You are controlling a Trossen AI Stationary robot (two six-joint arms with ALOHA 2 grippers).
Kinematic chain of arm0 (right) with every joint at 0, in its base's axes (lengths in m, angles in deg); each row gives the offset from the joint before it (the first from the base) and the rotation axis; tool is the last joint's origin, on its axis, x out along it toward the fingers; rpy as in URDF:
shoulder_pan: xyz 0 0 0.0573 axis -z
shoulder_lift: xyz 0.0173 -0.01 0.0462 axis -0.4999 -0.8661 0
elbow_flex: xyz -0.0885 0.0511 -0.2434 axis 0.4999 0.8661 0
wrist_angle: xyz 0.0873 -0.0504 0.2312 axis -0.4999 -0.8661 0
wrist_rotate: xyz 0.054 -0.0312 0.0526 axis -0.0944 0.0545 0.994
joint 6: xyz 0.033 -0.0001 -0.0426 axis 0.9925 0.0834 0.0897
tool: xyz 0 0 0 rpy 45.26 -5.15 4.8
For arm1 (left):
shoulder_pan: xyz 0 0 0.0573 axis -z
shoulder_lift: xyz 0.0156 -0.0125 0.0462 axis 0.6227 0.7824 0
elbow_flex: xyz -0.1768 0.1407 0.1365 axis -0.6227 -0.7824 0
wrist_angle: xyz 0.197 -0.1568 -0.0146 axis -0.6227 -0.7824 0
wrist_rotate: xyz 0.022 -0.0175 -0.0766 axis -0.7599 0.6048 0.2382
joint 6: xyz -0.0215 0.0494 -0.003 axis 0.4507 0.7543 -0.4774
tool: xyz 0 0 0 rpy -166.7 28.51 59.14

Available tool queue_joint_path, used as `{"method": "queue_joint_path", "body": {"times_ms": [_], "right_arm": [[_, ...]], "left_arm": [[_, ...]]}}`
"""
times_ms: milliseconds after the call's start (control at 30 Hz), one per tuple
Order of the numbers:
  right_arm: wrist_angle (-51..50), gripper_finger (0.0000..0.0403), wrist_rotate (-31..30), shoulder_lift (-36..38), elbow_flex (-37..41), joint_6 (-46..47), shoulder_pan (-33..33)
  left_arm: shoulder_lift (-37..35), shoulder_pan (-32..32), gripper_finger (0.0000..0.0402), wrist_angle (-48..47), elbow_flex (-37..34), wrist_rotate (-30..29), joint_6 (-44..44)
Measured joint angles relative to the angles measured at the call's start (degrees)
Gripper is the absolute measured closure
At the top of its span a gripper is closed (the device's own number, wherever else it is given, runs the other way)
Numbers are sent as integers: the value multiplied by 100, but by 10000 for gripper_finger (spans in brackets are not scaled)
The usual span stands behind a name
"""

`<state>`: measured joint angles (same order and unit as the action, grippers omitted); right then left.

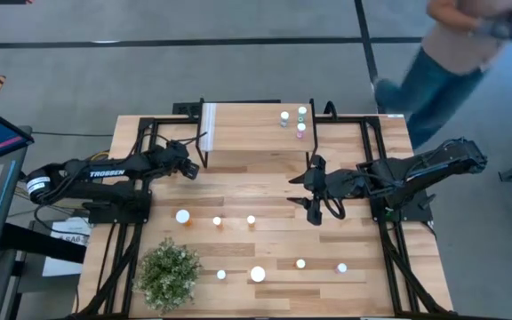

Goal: Pick and place medicine bottles onto shelf by color
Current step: Put the blue bottle on the shelf

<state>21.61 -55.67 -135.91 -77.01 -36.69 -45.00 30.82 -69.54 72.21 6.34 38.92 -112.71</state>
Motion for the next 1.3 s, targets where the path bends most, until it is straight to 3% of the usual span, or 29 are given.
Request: {"method": "queue_joint_path", "body": {"times_ms": [267, 533, 933, 1133, 1300], "right_arm": [[0, 147, -1, 0, 0, 28, -3], [2, 147, 0, 0, 0, 40, -39], [10, 147, 0, 0, 0, 44, -37], [17, 147, -1, 0, 0, 43, -17], [68, 147, -2, 0, 0, 42, -17]], "left_arm": [[-146, 0, 299, -47, 0, 0, -14], [-947, 0, 304, -731, 162, -5, -86], [-1611, 0, 305, -2586, 1873, -316, 275], [-1323, 0, 305, -2773, 2815, -313, 728], [-689, 0, 305, -2843, 3665, -259, 1172]]}}
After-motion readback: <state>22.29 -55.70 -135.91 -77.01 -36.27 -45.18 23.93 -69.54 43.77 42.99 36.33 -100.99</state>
